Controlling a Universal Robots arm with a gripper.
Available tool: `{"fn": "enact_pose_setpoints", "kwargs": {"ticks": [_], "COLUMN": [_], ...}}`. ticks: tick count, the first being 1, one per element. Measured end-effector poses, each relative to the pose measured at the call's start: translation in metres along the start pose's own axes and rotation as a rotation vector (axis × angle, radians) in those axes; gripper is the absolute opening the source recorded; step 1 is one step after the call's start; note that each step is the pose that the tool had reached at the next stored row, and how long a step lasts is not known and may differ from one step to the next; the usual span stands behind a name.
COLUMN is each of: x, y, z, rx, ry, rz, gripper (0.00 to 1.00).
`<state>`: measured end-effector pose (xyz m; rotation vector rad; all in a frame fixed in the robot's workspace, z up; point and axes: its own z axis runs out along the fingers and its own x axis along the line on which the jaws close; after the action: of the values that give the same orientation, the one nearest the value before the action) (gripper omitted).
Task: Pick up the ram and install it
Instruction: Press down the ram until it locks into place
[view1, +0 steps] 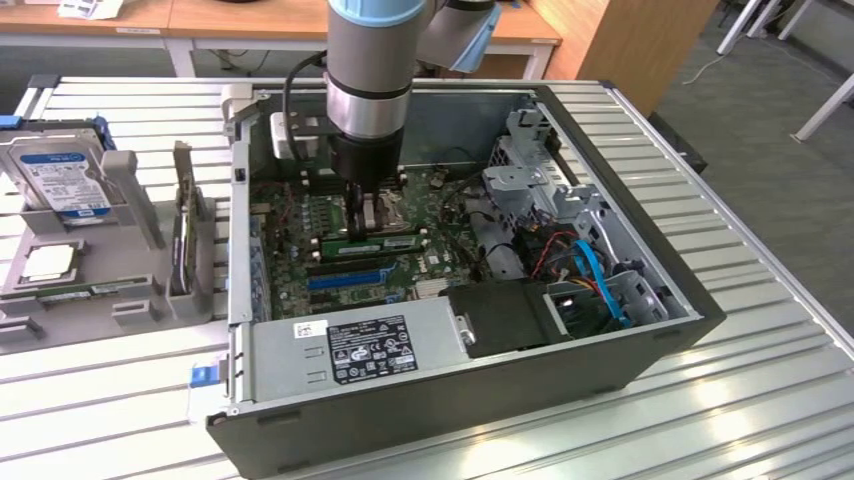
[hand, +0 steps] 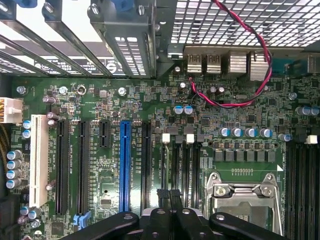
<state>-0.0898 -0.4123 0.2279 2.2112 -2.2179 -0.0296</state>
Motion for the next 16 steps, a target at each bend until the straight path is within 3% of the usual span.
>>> {"fn": "enact_pose_setpoints", "kwargs": {"ticks": [16], "x": [0.0009], "y": [-0.0001], "z": [0.0026], "rx": [0.0], "ry": [0.0001], "rz": [0.0], "gripper": [0.1]}}
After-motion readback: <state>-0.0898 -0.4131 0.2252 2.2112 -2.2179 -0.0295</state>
